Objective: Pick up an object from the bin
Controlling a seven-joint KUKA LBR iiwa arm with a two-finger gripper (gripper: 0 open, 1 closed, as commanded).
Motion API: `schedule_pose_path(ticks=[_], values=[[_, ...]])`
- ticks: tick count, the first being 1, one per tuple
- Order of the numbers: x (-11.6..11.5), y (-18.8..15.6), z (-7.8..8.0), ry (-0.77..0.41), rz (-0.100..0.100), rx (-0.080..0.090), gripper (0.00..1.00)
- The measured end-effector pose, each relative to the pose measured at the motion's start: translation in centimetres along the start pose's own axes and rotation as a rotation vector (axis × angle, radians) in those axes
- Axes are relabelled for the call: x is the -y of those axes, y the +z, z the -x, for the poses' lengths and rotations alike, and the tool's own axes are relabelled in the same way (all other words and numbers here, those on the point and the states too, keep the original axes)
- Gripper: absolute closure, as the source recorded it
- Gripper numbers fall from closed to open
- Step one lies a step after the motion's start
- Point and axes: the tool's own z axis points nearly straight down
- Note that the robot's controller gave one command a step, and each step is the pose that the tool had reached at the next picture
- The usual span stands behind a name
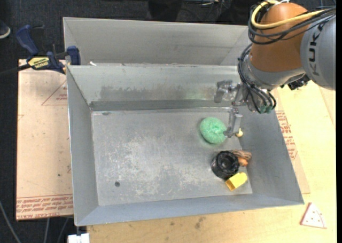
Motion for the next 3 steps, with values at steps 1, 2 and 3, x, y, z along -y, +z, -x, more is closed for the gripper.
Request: schedule_pose_path(ticks=[1, 2, 3], values=[[1.1, 4.0, 1.4, -0.224, -0.001, 0.003, 0.00], [1.9, 8.0, 1.0, -0.234, 0.000, 0.001, 0.00], [3.2, 12.0, 3.0, -0.174, 0.003, 0.009, 1.00]])
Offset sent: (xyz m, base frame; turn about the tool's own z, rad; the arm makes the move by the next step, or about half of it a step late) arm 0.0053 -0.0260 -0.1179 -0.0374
